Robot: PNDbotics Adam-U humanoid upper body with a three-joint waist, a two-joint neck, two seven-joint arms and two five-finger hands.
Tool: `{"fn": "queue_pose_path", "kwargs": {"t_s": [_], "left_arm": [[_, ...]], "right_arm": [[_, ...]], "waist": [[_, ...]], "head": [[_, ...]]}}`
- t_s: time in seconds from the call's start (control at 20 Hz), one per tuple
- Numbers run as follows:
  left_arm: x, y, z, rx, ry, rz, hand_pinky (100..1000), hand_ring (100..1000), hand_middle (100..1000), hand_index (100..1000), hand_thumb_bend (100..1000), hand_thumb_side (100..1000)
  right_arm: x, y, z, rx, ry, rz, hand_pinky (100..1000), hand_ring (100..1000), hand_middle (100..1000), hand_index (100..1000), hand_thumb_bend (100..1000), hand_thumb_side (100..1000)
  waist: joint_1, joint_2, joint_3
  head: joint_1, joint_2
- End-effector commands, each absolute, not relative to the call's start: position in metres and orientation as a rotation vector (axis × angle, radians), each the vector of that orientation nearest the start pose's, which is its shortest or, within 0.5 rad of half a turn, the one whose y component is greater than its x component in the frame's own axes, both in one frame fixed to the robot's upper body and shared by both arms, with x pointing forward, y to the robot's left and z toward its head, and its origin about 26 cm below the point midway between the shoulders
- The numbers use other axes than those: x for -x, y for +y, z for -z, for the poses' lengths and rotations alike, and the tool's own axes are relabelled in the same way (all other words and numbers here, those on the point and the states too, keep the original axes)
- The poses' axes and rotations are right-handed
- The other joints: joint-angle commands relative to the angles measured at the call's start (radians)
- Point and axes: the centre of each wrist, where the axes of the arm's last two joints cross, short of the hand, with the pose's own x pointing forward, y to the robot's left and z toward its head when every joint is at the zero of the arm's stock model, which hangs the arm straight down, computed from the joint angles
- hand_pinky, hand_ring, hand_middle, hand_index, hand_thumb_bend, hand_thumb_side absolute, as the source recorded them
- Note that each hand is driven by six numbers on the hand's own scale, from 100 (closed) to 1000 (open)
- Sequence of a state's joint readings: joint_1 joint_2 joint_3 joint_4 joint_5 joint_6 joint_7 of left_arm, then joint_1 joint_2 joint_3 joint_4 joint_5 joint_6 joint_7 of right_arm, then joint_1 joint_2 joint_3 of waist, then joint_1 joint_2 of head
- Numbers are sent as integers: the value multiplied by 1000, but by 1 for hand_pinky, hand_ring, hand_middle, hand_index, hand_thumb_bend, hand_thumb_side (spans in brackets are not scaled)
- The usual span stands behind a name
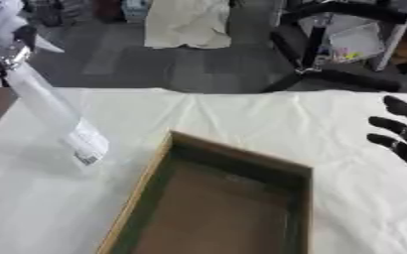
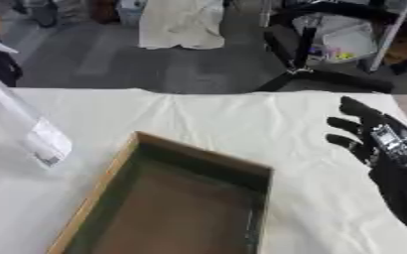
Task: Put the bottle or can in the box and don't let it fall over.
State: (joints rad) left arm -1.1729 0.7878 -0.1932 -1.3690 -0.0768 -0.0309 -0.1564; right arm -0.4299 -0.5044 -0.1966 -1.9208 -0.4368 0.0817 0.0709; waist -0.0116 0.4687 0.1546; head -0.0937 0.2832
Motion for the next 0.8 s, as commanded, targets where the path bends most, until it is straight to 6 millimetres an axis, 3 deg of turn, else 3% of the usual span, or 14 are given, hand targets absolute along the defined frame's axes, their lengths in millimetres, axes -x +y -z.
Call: {"fn": "queue_pose_path", "kwargs": {"t_s": [0.05, 0.8], "left_arm": [[-377, 291, -449, -784, -2370, 947, 330, 156, 310, 269, 100, 100], [-367, 275, -461, -723, -2421, 980, 365, 158, 292, 272, 100, 100]], "right_arm": [[-307, -328, -271, -60, -2305, -244, 841, 891, 986, 793, 100, 617], [-307, -325, -269, -111, -2283, -206, 839, 886, 978, 791, 100, 574]], "waist": [[7, -42, 3], [39, -133, 22]], "head": [[-8, 14], [-50, 127]]}}
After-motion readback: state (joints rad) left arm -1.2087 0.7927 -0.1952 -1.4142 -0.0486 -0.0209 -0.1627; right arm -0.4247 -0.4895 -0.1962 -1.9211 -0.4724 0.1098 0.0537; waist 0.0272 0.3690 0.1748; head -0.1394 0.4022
